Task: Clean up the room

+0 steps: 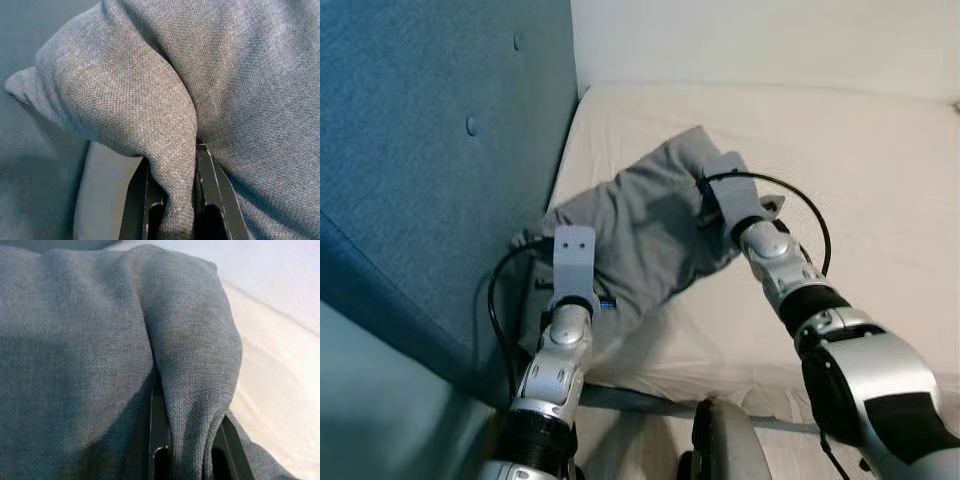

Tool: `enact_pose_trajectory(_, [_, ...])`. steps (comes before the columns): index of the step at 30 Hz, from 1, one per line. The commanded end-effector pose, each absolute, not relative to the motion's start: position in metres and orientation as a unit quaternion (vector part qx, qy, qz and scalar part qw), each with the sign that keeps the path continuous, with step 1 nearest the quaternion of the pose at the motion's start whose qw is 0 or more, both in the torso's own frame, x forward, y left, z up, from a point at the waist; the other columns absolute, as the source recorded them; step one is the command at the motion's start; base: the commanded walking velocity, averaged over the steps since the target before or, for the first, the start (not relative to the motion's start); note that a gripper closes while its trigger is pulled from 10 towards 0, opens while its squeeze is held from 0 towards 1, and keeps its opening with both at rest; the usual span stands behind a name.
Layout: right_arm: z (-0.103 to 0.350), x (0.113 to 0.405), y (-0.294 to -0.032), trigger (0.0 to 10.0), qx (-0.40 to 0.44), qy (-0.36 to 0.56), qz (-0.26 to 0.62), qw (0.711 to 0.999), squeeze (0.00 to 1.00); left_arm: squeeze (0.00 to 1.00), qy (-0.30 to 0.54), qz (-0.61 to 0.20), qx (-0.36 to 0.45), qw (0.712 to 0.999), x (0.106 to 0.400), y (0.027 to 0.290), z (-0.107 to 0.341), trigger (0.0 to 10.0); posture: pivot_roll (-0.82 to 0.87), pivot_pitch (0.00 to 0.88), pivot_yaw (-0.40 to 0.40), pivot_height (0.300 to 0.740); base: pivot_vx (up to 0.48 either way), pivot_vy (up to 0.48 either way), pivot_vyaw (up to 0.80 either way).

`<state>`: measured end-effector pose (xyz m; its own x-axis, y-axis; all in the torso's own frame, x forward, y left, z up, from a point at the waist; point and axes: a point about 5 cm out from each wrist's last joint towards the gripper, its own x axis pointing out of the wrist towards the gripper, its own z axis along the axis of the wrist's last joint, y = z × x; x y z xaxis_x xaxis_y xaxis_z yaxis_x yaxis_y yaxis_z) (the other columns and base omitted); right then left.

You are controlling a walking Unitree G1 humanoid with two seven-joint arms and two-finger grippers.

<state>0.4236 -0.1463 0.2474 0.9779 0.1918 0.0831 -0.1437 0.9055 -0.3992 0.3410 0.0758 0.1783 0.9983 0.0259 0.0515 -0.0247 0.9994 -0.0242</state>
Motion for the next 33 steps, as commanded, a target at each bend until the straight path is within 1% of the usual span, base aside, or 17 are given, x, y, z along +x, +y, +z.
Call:
enact_pose_trajectory(1, [0.253, 0.423, -0.126, 10.0, -0.195, -0.082, 0.127, 0.969, 0.0, 0.0, -0.059, -0.02, -0.011, 0.998, 0.332, 0.051, 0.19, 10.0, 0.14, 0.368, -0.044, 0.596, 0.0, 0.0, 0.0])
enact_pose_trajectory(3, [0.255, 0.423, -0.124, 10.0, -0.196, -0.086, 0.129, 0.968, 0.0, 0.0, -0.066, -0.018, -0.009, 0.998, 0.331, 0.05, 0.191, 10.0, 0.14, 0.368, -0.044, 0.596, 0.0, 0.0, 0.0])
enact_pose_trajectory(4, [0.258, 0.423, -0.122, 10.0, -0.195, -0.09, 0.131, 0.968, 0.06, 0.24, -0.07, -0.015, -0.01, 0.997, 0.33, 0.051, 0.193, 10.0, 0.14, 0.368, -0.041, 0.596, 0.0, 0.0, 0.0])
enact_pose_trajectory(5, [0.258, 0.423, -0.122, 10.0, -0.195, -0.09, 0.131, 0.968, 0.06, 0.24, -0.07, -0.015, -0.01, 0.997, 0.33, 0.051, 0.193, 10.0, 0.14, 0.368, -0.041, 0.596, 0.0, 0.0, 0.0])
enact_pose_trajectory(6, [0.26, 0.423, -0.121, 10.0, -0.196, -0.095, 0.13, 0.967, 0.65, 0.79, -0.069, -0.005, -0.018, 0.997, 0.331, 0.053, 0.193, 10.0, 0.14, 0.368, -0.04, 0.596, 0.0, 0.0, 0.0])
enact_pose_trajectory(7, [0.262, 0.424, -0.121, 10.0, -0.201, -0.099, 0.128, 0.966, 1.0, 0.81, -0.066, 0.004, -0.023, 0.998, 0.332, 0.055, 0.193, 10.0, 0.14, 0.369, -0.038, 0.596, 0.0, 0.0, 0.0])
enact_pose_trajectory(15, [0.263, 0.425, -0.125, 10.0, -0.247, -0.097, 0.1, 0.959, 1.0, 0.72, -0.039, 0.001, -0.041, 0.998, 0.331, 0.052, 0.186, 10.0, 0.14, 0.369, -0.031, 0.596, 0.0, 0.0, 0.0])
enact_pose_trajectory(16, [0.262, 0.425, -0.129, 10.0, -0.27, -0.093, 0.081, 0.955, 0.0, 0.69, -0.031, -0.004, -0.041, 0.999, 0.327, 0.049, 0.183, 10.0, 0.14, 0.369, -0.031, 0.596, 0.0, 0.0, 0.0])
enact_pose_trajectory(18, [0.262, 0.425, -0.129, 10.0, -0.27, -0.093, 0.081, 0.955, 0.0, 0.69, -0.031, -0.004, -0.041, 0.999, 0.327, 0.049, 0.183, 10.0, 0.14, 0.369, -0.031, 0.596, 0.0, 0.0, 0.0])
enact_pose_trajectory(19, [0.261, 0.425, -0.132, 10.0, -0.283, -0.092, 0.067, 0.952, 0.0, 0.58, -0.022, -0.004, -0.039, 0.999, 0.324, 0.047, 0.178, 10.0, 0.14, 0.37, -0.027, 0.596, 0.0, 0.0, 0.0])
enact_pose_trajectory(20, [0.261, 0.425, -0.132, 10.0, -0.283, -0.092, 0.067, 0.952, 0.0, 0.58, -0.022, -0.004, -0.039, 0.999, 0.324, 0.047, 0.178, 10.0, 0.14, 0.37, -0.027, 0.596, 0.0, 0.0, 0.0])
enact_pose_trajectory(21, [0.262, 0.425, -0.135, 10.0, -0.281, -0.095, 0.056, 0.953, 0.0, 0.47, -0.009, -0.006, -0.037, 0.999, 0.32, 0.044, 0.171, 10.0, 0.14, 0.372, -0.024, 0.596, 0.0, 0.0, 0.0])
enact_pose_trajectory(24, [0.265, 0.426, -0.137, 10.0, -0.274, -0.1, 0.047, 0.955, 0.0, 0.43, -0.003, -0.008, -0.033, 0.999, 0.317, 0.043, 0.167, 10.0, 0.14, 0.373, -0.023, 0.596, 0.0, 0.0, 0.0])
enact_pose_trajectory(25, [0.268, 0.426, -0.14, 10.0, -0.258, -0.105, 0.042, 0.96, 0.0, 0.37, 0.001, -0.009, -0.03, 1.0, 0.316, 0.042, 0.165, 10.0, 0.14, 0.373, -0.023, 0.596, 0.0, 0.0, 0.0])
enact_pose_trajectory(27, [0.27, 0.426, -0.141, 10.0, -0.247, -0.107, 0.04, 0.962, 0.0, 0.37, 0.003, -0.01, -0.029, 1.0, 0.316, 0.042, 0.164, 10.0, 0.14, 0.372, -0.023, 0.596, 0.0, 0.0, 0.0])
enact_pose_trajectory(29, [0.275, 0.426, -0.143, 10.0, -0.213, -0.11, 0.04, 0.97, 0.0, 0.0, -0.004, -0.016, -0.022, 1.0, 0.317, 0.043, 0.164, 10.0, 0.14, 0.372, -0.031, 0.596, 0.0, 0.0, 0.0])
enact_pose_trajectory(33, [0.275, 0.427, -0.142, 10.0, -0.154, -0.1, 0.062, 0.981, 0.0, 0.0, -0.009, -0.038, -0.014, 0.999, 0.317, 0.048, 0.162, 10.0, 0.13, 0.367, -0.031, 0.596, 0.0, 0.0, 0.0])
